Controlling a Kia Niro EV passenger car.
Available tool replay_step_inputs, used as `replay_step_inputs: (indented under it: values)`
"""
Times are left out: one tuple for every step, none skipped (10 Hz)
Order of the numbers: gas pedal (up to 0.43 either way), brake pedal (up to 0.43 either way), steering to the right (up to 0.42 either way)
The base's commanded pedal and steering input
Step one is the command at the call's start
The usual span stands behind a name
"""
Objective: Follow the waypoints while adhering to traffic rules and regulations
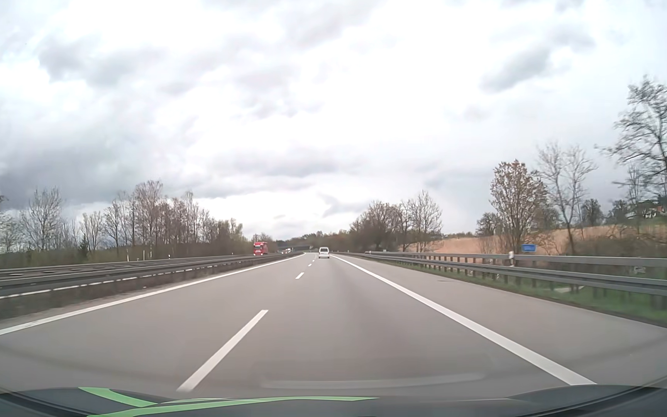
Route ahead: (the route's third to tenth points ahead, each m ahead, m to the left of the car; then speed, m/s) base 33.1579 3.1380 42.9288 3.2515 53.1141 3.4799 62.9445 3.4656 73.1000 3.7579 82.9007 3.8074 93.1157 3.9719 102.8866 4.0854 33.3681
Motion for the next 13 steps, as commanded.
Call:
replay_step_inputs:
  values:
    - [0.441,0.000,-0.003]
    - [0.441,0.000,-0.003]
    - [0.441,0.000,-0.004]
    - [0.441,0.000,-0.004]
    - [0.441,0.000,-0.004]
    - [0.441,0.000,-0.004]
    - [0.441,0.000,-0.004]
    - [0.441,0.000,-0.004]
    - [0.441,0.000,-0.004]
    - [0.441,0.000,-0.004]
    - [0.441,0.000,-0.005]
    - [0.441,0.000,-0.005]
    - [0.441,0.000,-0.005]
